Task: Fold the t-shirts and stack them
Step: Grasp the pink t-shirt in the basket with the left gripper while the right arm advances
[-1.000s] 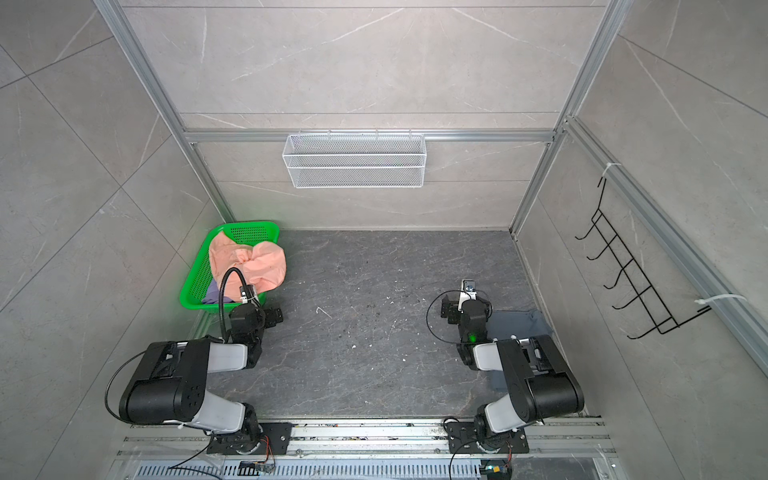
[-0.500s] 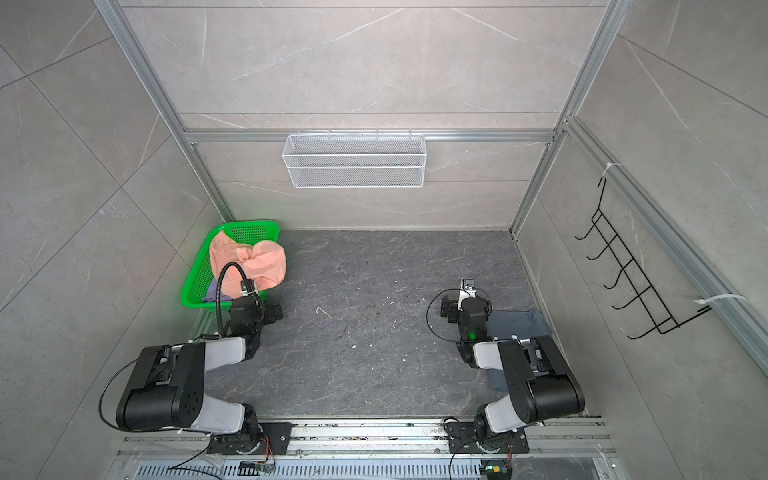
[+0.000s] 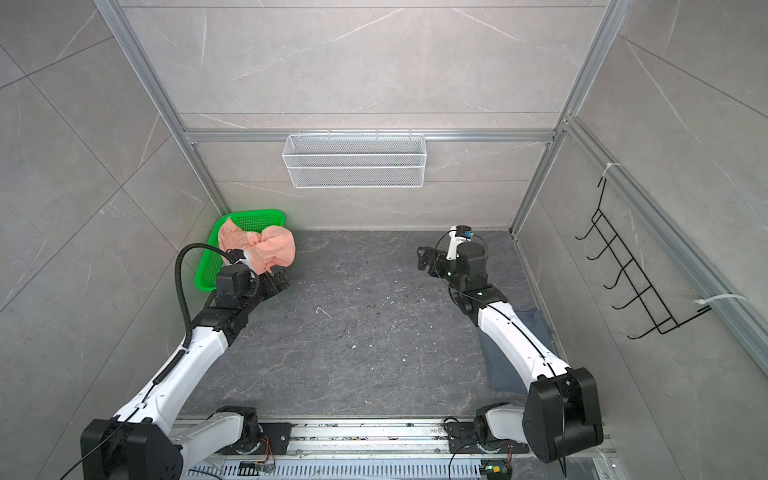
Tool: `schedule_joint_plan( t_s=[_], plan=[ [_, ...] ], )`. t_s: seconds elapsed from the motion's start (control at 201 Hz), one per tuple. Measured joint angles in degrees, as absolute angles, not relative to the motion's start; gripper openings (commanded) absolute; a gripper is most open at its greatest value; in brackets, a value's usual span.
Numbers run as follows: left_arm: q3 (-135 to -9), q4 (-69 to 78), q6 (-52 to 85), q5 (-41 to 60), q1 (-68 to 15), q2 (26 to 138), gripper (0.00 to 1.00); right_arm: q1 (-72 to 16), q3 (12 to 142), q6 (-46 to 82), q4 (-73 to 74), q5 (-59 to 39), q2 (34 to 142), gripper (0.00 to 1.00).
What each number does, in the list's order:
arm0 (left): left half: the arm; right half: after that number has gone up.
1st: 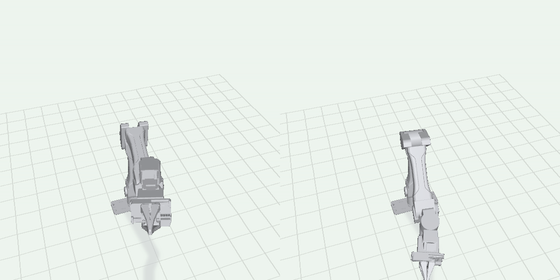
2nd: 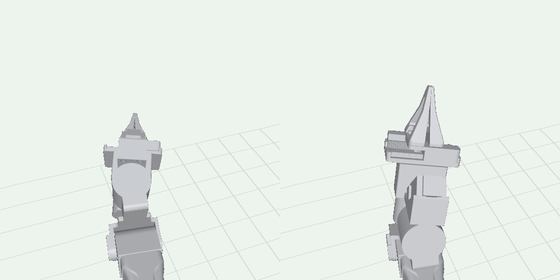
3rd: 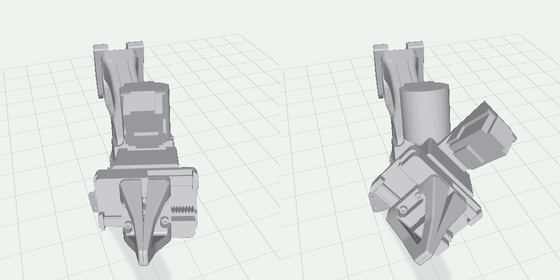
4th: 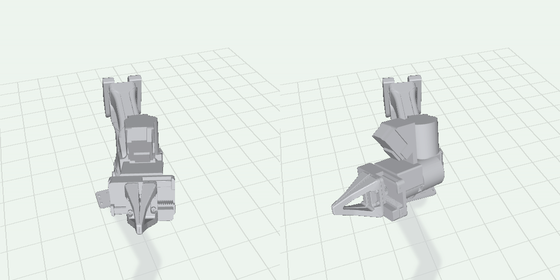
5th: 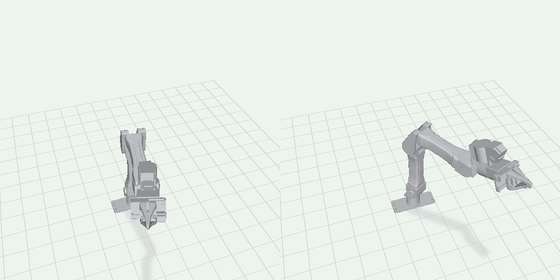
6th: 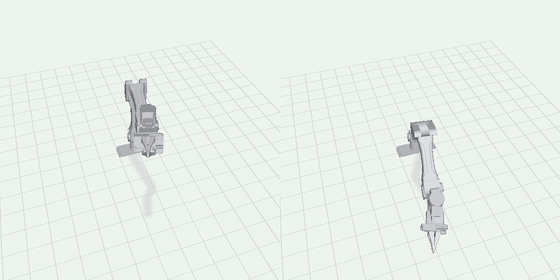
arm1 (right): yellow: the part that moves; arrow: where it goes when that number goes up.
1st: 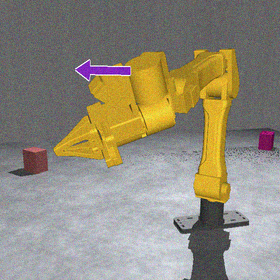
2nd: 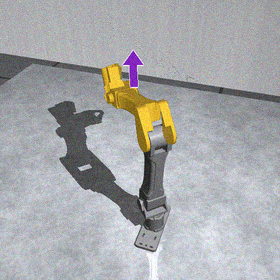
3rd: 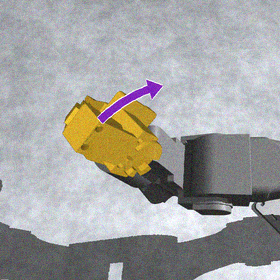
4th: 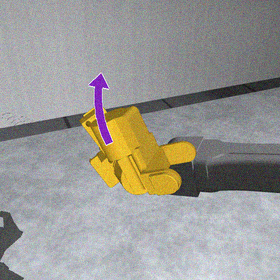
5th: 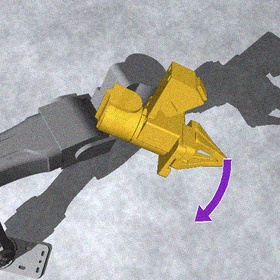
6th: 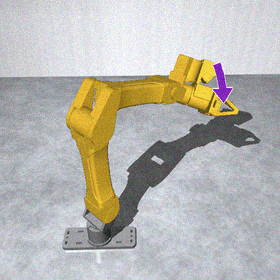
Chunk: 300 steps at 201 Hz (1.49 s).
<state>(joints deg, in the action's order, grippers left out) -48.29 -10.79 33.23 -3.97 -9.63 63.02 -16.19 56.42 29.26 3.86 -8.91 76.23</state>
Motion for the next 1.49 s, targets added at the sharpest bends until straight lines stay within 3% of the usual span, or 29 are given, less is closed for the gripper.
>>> schedule_joint_plan(
  t_s=[0.279,0.537,0.697,0.866,1.149,1.493],
  plan=[
    [-59.27,-15.16,47.0,-7.6,-28.58,66.7,1.0,-30.83,66.76,35.07,-6.72,-8.69,78.52,0.99],
    [-58.96,-5.93,45.3,-4.32,-30.61,67.96,1.0,-34.85,62.19,40.88,-3.95,-4.67,73.23,0.99],
    [-58.11,-4.99,44.99,-4.38,-30.63,67.88,1.0,-34.83,64.82,45.82,-11.51,0.78,72.53,0.99],
    [-62.76,-13.93,43.51,-5.78,-25.56,70.11,1.0,-34.81,71.44,45.69,-17.02,5.67,77.73,0.99],
    [-85.23,-33.12,31.88,-4.4,-2.24,87.44,0.99,-33.69,82.04,39.03,-25.67,14.2,85.89,0.99],
    [-98.7,-41.3,21.82,0.34,3.57,105.73,0.88,-33.69,82.63,38.83,-22.04,2.15,91.05,0.99]
  ],
)
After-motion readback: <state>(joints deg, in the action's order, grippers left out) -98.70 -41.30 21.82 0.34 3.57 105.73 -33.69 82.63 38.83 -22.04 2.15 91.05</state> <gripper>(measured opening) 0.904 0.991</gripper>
